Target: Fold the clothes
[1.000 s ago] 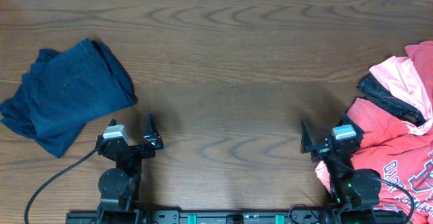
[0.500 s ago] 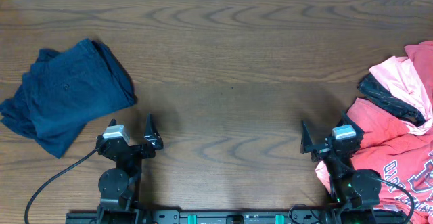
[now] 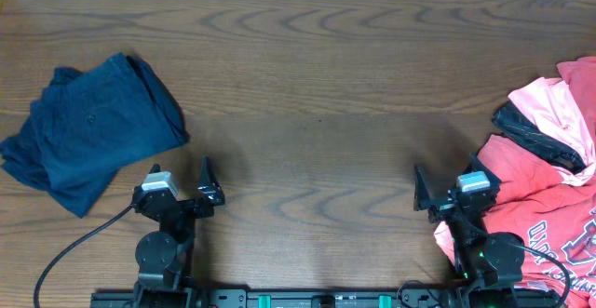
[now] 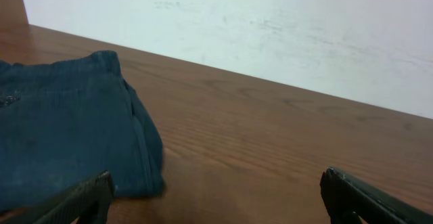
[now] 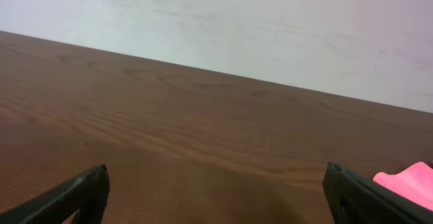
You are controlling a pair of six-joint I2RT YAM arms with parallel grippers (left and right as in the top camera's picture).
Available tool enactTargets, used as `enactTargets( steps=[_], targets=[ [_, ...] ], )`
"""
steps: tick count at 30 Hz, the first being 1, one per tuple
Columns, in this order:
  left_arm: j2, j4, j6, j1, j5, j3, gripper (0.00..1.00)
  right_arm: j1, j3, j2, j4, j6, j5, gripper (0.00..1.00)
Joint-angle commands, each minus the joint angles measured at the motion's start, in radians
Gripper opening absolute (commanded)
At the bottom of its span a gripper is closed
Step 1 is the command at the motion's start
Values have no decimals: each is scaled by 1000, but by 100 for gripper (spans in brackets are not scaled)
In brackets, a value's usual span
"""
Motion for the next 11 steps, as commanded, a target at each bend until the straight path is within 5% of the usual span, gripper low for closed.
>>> enactTargets(
  steps=[1, 11],
  targets=[
    [-6, -20, 5, 6, -16, -29, 98, 10, -2, -6, -4, -13, 5, 99],
    [-6, -20, 5, 6, -16, -29, 98, 10, -2, -7, -4, -13, 5, 99]
  ],
)
